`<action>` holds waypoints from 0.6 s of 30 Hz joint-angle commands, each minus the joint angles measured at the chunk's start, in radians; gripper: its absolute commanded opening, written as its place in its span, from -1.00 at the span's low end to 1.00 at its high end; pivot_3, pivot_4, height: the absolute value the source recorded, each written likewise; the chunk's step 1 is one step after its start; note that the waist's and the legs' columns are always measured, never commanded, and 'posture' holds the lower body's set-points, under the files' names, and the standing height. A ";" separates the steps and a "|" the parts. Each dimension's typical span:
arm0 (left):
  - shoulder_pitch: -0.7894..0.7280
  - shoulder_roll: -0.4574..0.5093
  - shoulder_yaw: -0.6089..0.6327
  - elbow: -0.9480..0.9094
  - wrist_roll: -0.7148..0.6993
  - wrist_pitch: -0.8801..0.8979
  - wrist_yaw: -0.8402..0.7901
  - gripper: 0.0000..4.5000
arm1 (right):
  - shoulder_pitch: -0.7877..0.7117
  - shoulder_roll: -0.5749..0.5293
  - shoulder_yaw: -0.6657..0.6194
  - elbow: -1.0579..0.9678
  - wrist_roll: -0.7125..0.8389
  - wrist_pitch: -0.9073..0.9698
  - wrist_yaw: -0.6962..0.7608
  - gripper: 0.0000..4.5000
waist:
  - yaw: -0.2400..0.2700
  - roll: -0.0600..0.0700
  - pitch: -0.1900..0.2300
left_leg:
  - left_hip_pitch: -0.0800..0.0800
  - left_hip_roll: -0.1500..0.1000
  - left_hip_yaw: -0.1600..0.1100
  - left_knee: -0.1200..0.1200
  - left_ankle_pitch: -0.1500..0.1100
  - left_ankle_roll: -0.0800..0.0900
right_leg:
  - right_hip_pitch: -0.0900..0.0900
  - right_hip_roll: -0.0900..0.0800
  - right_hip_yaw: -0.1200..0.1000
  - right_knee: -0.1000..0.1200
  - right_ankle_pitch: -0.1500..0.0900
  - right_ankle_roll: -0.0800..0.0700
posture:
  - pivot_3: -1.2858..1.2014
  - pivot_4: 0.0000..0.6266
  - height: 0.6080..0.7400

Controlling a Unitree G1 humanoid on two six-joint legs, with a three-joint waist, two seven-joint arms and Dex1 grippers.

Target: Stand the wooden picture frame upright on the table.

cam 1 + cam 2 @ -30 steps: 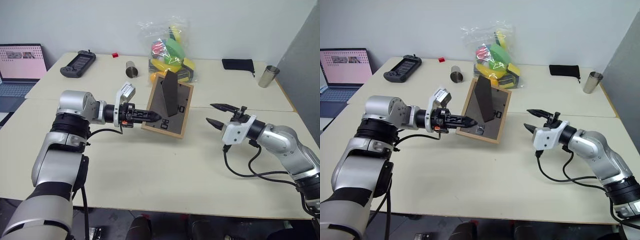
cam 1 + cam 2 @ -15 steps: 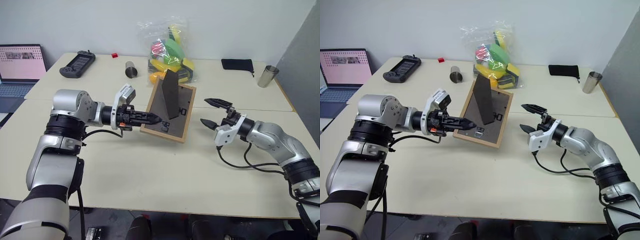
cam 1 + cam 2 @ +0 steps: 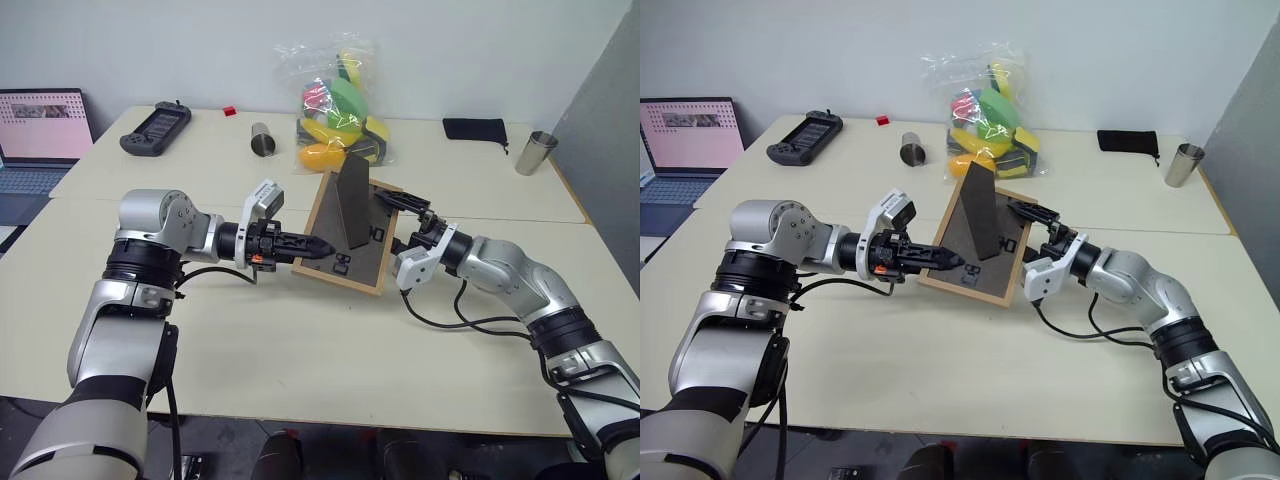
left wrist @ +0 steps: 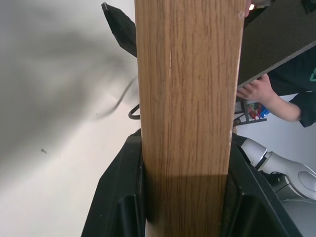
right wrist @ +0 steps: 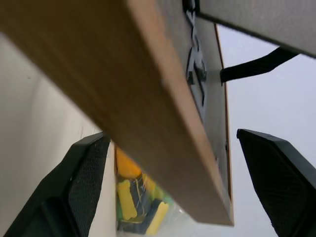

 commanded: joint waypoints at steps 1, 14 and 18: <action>-0.004 0.004 0.044 -0.041 -0.046 0.010 0.006 -0.43 | -0.024 0.006 -0.001 -0.015 -0.016 0.012 -0.034 0.93 | 0.000 0.000 0.000 | 0.000 0.000 0.000 0.000 0.000 0.000 | 0.000 0.000 0.000 0.000 0.000 0.000 | 0.03 -0.52 1.00; 0.022 0.015 0.069 -0.054 -0.068 0.022 0.049 -0.43 | -0.016 -0.031 -0.010 -0.015 -0.002 -0.007 -0.046 -0.16 | -0.001 0.000 0.000 | 0.000 -0.001 0.000 0.000 0.000 0.000 | 0.000 -0.001 0.000 0.000 0.000 0.000 | 0.03 -0.52 1.00; 0.017 0.013 0.076 -0.049 -0.080 0.024 0.065 -0.43 | -0.013 -0.032 -0.009 -0.020 -0.003 -0.003 -0.053 -0.26 | -0.001 0.000 0.000 | 0.000 -0.001 0.000 0.000 0.000 0.000 | 0.001 -0.001 0.000 0.000 0.000 0.000 | 0.03 -0.52 1.00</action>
